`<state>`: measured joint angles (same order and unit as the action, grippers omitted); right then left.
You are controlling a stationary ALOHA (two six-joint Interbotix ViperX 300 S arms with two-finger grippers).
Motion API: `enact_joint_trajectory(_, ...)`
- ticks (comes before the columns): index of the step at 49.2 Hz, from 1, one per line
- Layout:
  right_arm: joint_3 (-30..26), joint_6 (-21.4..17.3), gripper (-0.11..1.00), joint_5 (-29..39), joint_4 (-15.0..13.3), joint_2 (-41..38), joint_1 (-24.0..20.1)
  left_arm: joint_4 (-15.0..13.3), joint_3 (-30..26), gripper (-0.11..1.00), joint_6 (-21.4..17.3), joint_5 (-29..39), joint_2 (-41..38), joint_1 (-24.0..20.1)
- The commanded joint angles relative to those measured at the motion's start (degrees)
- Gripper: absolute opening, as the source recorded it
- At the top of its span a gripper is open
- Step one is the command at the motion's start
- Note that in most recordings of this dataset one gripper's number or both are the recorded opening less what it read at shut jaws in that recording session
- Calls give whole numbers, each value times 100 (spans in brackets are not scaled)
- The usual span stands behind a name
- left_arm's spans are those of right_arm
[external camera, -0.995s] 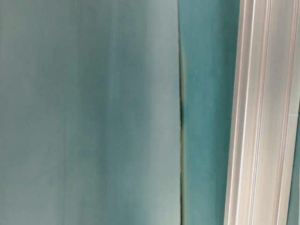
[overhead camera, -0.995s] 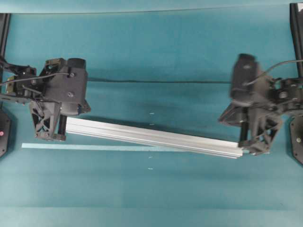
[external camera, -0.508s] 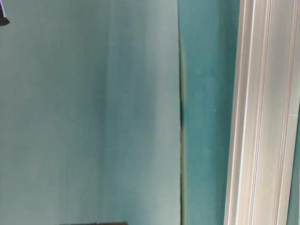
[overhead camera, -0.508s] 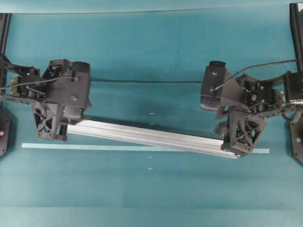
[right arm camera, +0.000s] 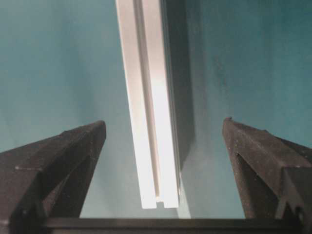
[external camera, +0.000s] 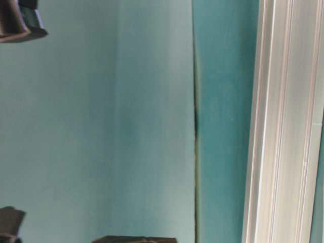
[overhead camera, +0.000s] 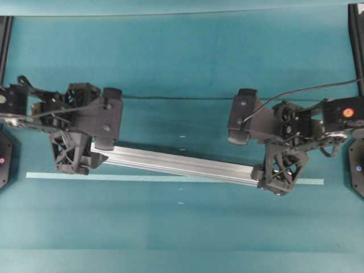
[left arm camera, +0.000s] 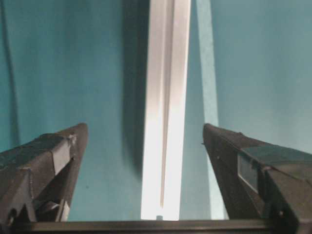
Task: Lift the metal rail with both hands.
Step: 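Lower both open grippers around the rail ends and close them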
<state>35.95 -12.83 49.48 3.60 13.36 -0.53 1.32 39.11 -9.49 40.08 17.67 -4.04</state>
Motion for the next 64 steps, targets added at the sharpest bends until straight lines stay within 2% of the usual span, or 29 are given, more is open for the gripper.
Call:
enact_joint_trajectory(1, -18, 9, 99, -44, 9, -141, -9, 26, -9, 96, 35, -79, -70, -9)
enact_joint_trajectory(19, 132, -18, 99, -378, 26, -501, -105, 26, 193, 96, 123, -492, -457, 0)
enact_joint_trajectory(28, 290, -18, 99, -633, 44, -668, -211, 26, 237, 96, 299, -642, -642, 18)
enact_joint_trajectory(52, 492, -18, 99, -984, 62, -861, -272, 26, 316, 96, 281, -905, -879, 70)
enact_joint_trajectory(64, 677, -18, 99, -1213, 62, -976, -272, 26, 492, 96, 281, -1257, -1072, 53)
